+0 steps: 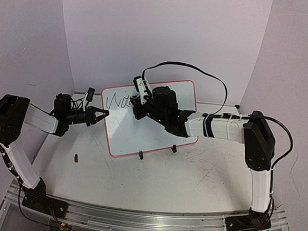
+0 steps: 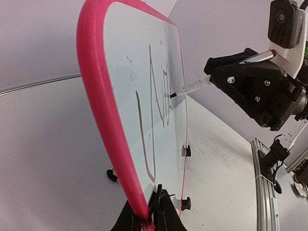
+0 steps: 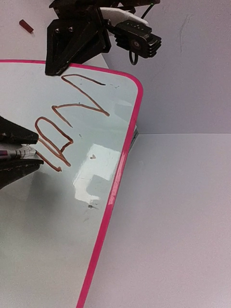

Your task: Write a sentence on the whiteboard

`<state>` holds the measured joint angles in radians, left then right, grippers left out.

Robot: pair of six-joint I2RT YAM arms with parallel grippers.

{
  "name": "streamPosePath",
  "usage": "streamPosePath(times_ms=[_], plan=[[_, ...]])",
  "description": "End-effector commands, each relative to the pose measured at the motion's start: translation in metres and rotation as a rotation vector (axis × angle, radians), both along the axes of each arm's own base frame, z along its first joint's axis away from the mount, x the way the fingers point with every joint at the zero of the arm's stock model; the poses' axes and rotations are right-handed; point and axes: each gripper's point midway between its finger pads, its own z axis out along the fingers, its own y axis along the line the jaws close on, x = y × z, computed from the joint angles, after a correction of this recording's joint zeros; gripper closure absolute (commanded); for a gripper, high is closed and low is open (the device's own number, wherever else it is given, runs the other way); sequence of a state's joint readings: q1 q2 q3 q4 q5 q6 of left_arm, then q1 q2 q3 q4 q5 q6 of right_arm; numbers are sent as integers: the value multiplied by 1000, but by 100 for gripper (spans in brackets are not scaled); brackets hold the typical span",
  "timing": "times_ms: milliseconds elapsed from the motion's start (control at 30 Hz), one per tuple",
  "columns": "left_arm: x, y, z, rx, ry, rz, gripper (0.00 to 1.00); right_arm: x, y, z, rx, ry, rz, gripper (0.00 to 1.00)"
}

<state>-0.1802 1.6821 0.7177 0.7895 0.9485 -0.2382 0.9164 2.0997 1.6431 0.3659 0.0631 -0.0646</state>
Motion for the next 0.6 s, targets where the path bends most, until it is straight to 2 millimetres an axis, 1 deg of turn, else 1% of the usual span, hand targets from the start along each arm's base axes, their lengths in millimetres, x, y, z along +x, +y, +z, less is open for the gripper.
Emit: streamPosePath(times_ms=[0,100,367,567], plan=[[11,5,8,62,-133,58,100,1,-15,11,21,10,-45,100],[11,5,9,62,-134,55,100,1,-15,9,21,15,-47,100],[11,5,8,62,-131,53,100,4,-14,19,36,-7,-53,100],[10,5,8,63,-130,55,100,12,-12,35,69,-38,-72,100]])
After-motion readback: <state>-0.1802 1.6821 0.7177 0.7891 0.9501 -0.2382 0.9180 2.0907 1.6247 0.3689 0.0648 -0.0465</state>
